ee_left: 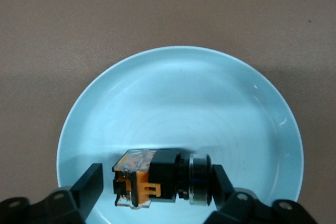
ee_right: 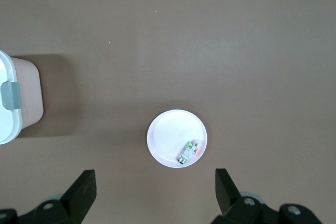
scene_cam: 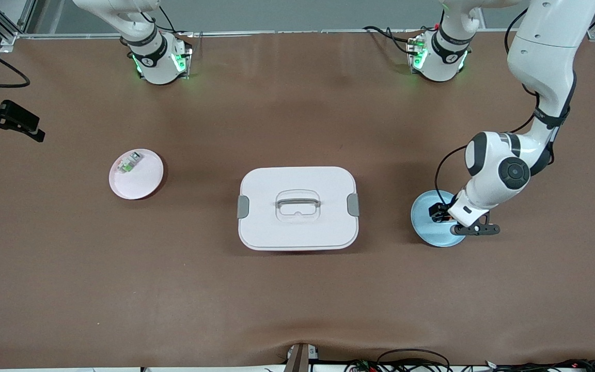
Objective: Transfer orange switch to right arm and place
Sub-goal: 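Lower the left gripper onto the orange switch on the blue plate and grasp, then lift the switch with the left gripper and carry it over the white box, then hold the switch with the left gripper while the right gripper reaches it, then close the right gripper on the switch and open the left gripper, then carry the switch toward the white plate while the left gripper withdraws, then lower the switch onto the white plate and open the right gripper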
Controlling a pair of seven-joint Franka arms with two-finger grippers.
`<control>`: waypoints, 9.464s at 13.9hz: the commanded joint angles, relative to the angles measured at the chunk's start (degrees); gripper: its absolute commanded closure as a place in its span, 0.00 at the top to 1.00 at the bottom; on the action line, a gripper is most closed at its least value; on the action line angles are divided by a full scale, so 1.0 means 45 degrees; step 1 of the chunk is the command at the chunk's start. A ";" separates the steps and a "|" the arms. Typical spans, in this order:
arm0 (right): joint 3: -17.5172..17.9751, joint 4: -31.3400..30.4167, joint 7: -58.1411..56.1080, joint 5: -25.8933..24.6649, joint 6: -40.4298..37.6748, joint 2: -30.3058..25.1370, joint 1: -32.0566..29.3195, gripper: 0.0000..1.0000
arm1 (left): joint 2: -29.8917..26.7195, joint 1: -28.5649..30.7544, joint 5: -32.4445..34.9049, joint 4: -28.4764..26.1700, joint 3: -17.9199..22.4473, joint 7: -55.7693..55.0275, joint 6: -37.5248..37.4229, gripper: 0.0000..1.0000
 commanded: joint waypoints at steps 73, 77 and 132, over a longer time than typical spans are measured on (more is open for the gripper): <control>0.0103 -0.7998 -0.3136 1.7804 1.5619 0.0590 0.8840 1.00 | 0.0536 -0.5426 -0.1890 0.9511 -0.4605 -2.5445 -0.5487 0.00; 0.0103 -0.7919 -0.3038 1.7824 1.6106 0.0766 0.9190 0.80 | 0.0595 -0.5445 -0.1871 0.9511 -0.4605 -2.5426 -0.5487 0.00; -0.0054 -1.4090 -1.7117 -0.0047 1.4463 -0.1268 0.0325 0.00 | -0.6727 -0.0638 0.0082 0.6741 0.1311 -0.0953 -1.3731 1.00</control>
